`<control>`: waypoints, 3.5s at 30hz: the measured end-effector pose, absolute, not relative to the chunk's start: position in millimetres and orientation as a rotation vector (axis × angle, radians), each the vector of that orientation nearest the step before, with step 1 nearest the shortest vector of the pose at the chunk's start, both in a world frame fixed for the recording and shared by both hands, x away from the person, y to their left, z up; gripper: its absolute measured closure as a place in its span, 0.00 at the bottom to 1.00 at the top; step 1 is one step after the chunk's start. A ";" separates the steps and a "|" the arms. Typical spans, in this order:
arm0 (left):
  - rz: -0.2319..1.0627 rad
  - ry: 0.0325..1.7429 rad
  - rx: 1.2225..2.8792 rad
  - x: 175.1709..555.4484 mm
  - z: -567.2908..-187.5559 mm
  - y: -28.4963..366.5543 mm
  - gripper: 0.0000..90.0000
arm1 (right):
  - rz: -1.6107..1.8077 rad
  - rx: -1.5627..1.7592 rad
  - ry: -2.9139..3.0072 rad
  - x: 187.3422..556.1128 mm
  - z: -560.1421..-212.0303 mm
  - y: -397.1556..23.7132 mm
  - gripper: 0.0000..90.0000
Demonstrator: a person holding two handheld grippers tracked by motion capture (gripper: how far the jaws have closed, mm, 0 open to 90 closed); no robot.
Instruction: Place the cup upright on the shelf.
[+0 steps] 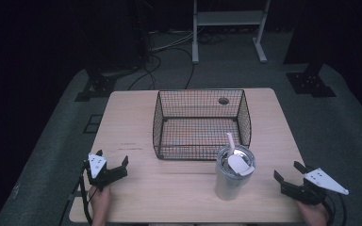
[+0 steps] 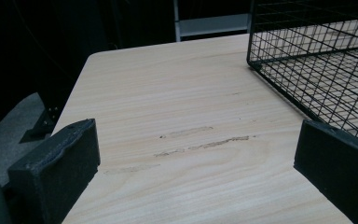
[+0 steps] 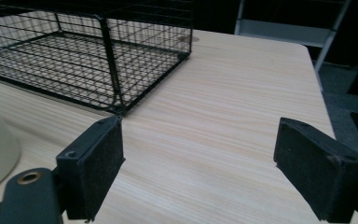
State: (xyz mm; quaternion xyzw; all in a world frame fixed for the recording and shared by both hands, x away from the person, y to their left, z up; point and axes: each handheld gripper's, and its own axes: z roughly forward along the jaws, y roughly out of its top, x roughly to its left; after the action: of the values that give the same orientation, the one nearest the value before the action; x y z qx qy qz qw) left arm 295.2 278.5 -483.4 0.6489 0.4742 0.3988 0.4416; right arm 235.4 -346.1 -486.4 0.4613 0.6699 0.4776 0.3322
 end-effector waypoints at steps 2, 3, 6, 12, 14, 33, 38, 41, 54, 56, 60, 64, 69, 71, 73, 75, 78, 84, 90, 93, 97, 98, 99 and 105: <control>0.992 1.176 1.611 294.9 -483.5 277.8 0.00 | 1.255 1.202 1.754 235.4 -485.8 -345.1 0.17; 0.993 1.173 1.613 294.6 -483.5 277.4 0.00 | 1.262 1.194 1.759 235.0 -485.2 -344.2 0.17; 0.991 1.167 1.613 294.5 -483.6 277.5 0.00 | 1.280 1.168 1.784 232.8 -483.1 -339.9 0.17; 0.975 1.155 1.614 294.4 -483.5 279.0 0.00 | 1.321 1.065 1.861 233.1 -468.7 -326.3 0.15; 0.977 1.152 1.614 294.0 -483.5 279.0 0.00 | 1.328 1.057 1.874 233.0 -467.4 -325.0 0.15; 0.991 1.135 1.621 293.3 -483.9 277.1 0.00 | 1.487 0.888 2.090 225.6 -458.4 -296.7 0.09; 0.997 1.134 1.622 292.8 -483.9 276.9 0.00 | 1.530 0.827 2.119 224.8 -452.9 -278.1 0.06; 0.998 1.128 1.625 292.8 -484.0 276.6 0.00 | 1.536 0.803 2.131 224.5 -451.6 -272.2 0.05; 1.000 1.122 1.632 292.9 -484.2 276.0 0.00 | 1.579 0.743 2.167 237.2 -455.4 -234.2 0.03; 0.999 1.121 1.634 292.8 -484.1 275.9 0.00 | 1.584 0.729 2.158 239.3 -455.9 -229.9 0.03; 1.001 1.121 1.637 292.7 -484.1 275.7 0.00 | 1.606 0.722 2.143 243.1 -457.3 -224.2 0.03; 0.999 1.117 1.640 292.9 -484.1 275.6 0.00 | 1.628 0.717 2.126 244.8 -457.7 -218.4 0.03; 1.001 1.114 1.640 292.8 -484.2 275.2 0.00 | 1.650 0.692 2.096 245.9 -457.4 -214.9 0.09; 0.999 1.113 1.640 292.7 -484.3 275.1 0.00 | 1.650 0.693 2.097 245.8 -457.4 -215.2 0.09; 1.002 1.112 1.640 292.7 -484.4 274.9 0.00 | 1.650 0.698 2.098 245.5 -457.0 -215.1 0.10; 1.001 1.111 1.641 292.8 -484.3 274.9 0.00 | 1.648 0.709 2.101 245.5 -456.2 -214.9 0.10; 1.000 1.111 1.641 292.7 -484.3 275.0 0.00 | 1.642 0.721 2.113 245.7 -454.7 -215.0 0.10; 1.000 1.109 1.641 292.7 -484.3 274.8 0.00 | 1.671 0.768 2.119 248.5 -453.3 -218.8 0.10; 1.004 1.107 1.644 292.5 -484.4 274.3 0.00 | 1.741 0.795 2.084 250.3 -448.1 -223.3 0.10; 1.002 1.106 1.643 292.7 -484.4 274.6 0.00 | 1.758 0.795 2.079 250.9 -443.5 -223.6 0.10; 1.004 1.107 1.645 292.5 -484.5 274.2 0.00 | 1.766 0.772 2.065 253.1 -430.4 -222.0 0.10; 1.001 1.107 1.644 292.6 -484.4 274.5 0.00 | 1.783 0.762 2.061 255.3 -420.6 -220.7 0.10; 1.001 1.107 1.644 292.6 -484.4 274.5 0.00 | 1.783 0.762 2.061 255.3 -420.6 -220.7 0.10; 1.001 1.106 1.648 292.3 -484.3 274.4 0.00 | 1.785 0.688 2.067 264.0 -391.2 -213.4 0.10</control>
State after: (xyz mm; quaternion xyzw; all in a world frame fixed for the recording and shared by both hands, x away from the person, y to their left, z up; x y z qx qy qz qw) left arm 292.3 274.4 -484.3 0.6647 0.4458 0.4037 0.4433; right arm 264.0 -213.4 -391.2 0.2409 0.7243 0.6255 0.1617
